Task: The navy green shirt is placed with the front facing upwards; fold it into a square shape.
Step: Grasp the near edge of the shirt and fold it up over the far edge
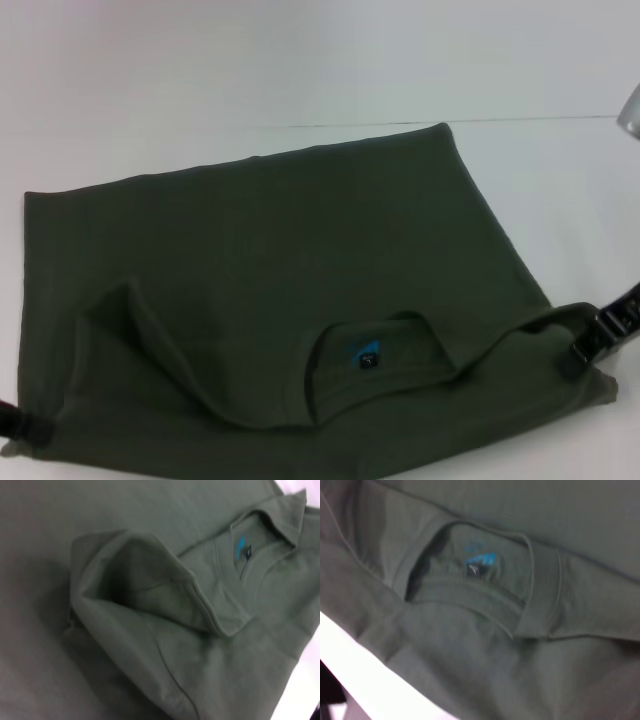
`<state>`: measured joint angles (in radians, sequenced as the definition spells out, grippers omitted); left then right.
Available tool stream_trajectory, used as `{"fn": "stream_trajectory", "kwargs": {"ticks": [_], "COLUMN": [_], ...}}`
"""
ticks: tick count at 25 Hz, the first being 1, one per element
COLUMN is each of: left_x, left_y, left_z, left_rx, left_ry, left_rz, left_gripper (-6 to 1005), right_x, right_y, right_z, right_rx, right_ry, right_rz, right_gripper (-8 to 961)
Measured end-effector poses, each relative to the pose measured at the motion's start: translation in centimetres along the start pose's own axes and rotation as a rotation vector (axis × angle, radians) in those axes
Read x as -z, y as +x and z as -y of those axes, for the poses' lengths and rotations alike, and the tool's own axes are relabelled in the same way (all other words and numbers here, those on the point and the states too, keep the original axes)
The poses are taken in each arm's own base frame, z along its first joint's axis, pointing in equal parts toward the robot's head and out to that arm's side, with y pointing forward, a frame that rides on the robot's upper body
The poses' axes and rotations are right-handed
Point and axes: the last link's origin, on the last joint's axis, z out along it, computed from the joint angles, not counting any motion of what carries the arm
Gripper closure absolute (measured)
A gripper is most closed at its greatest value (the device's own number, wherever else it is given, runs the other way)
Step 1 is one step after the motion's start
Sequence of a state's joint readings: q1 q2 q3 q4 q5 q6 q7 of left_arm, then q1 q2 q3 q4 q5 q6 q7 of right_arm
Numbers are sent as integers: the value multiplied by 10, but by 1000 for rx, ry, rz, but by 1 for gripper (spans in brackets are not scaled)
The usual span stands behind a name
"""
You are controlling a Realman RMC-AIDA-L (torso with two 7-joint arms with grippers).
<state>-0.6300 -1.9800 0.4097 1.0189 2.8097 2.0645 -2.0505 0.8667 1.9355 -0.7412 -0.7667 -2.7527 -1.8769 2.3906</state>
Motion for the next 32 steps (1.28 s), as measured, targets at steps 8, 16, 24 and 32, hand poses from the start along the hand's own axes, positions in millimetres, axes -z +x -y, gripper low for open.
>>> {"fn": "stream_trajectory", "kwargs": {"ticks": [8,16,24,32], "left_x": [24,42,44,24], "left_y": [7,13,14,26], "left_z": [8,21,39,54], "left_rx": [55,123,205,251], "left_ry": [9,40,77,89], "left_rz": [-165,-377,-589,-787], "left_gripper": [983,982,981,981], "right_x": [24,40,34,13], "right_y": [-7,-25,-40,-56], "right_z": [7,16,32,42], "right_rx": [-68,-149,-244,-286], "right_ry": [-32,-80,-125,-109], "right_rz": [177,442,650,812], "right_gripper": [912,912,912,912]}}
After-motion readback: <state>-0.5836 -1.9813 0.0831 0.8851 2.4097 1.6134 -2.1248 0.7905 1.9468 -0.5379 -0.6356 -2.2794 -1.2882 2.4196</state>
